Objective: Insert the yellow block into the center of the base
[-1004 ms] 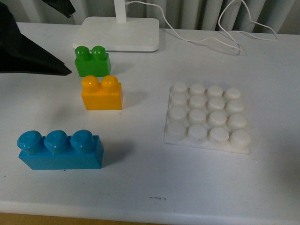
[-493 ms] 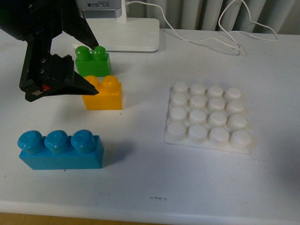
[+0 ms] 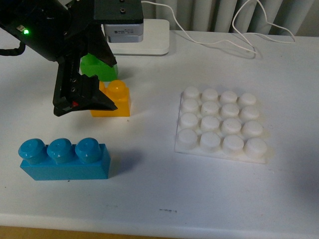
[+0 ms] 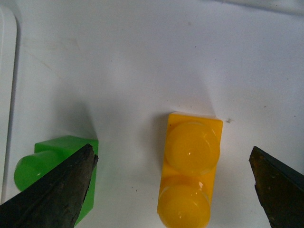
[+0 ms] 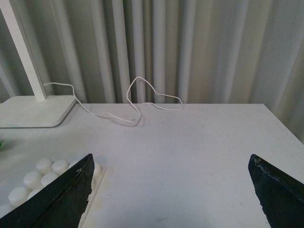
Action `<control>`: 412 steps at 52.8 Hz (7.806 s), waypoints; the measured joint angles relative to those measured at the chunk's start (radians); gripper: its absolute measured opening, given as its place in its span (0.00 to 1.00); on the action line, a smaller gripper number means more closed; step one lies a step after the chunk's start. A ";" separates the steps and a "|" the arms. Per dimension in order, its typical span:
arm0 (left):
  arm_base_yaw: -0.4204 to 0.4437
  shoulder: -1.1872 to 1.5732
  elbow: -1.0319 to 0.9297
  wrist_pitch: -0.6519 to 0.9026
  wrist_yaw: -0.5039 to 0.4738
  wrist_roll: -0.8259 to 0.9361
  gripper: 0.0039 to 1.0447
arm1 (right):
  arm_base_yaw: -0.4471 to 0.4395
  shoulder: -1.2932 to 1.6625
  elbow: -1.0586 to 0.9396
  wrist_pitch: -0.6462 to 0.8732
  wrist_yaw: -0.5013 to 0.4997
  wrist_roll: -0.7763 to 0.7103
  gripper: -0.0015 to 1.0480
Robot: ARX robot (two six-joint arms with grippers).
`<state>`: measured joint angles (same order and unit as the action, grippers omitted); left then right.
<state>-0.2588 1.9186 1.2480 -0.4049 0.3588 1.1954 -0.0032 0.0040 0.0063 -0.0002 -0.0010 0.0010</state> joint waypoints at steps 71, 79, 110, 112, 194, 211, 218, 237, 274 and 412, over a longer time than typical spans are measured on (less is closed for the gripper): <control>-0.116 0.025 0.179 -0.086 0.018 -0.008 0.30 | 0.000 0.000 0.000 0.000 0.000 0.000 0.91; -0.172 0.047 0.220 -0.076 0.040 -0.037 0.30 | 0.000 0.000 0.000 0.000 0.000 0.000 0.91; -0.317 0.137 0.267 -0.060 0.080 -0.090 0.30 | 0.000 0.000 0.000 0.000 0.000 0.000 0.91; -0.318 0.142 0.270 -0.061 0.074 -0.088 0.30 | 0.000 0.000 0.000 0.000 0.000 0.000 0.91; -0.337 0.220 0.317 -0.052 0.039 -0.044 0.30 | 0.000 0.000 0.000 0.000 0.000 0.000 0.91; -0.351 0.240 0.315 -0.021 0.029 -0.052 0.30 | 0.000 0.000 0.000 0.000 0.000 0.000 0.91; -0.352 0.246 0.312 -0.021 0.032 -0.056 0.30 | 0.000 0.000 0.000 0.000 0.000 0.000 0.91; -0.352 0.249 0.294 -0.008 0.035 -0.056 0.30 | 0.000 0.000 0.000 0.000 0.000 0.000 0.91; -0.353 0.250 0.265 0.039 0.041 -0.072 0.30 | 0.000 0.000 0.000 0.000 0.000 0.000 0.91; 0.126 -1.314 -1.061 0.814 -0.486 -1.173 0.28 | 0.000 0.000 0.000 0.000 0.000 0.000 0.91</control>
<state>-0.1326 0.6048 0.1867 0.4088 -0.1268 0.0223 -0.0032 0.0040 0.0063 -0.0002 -0.0010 0.0010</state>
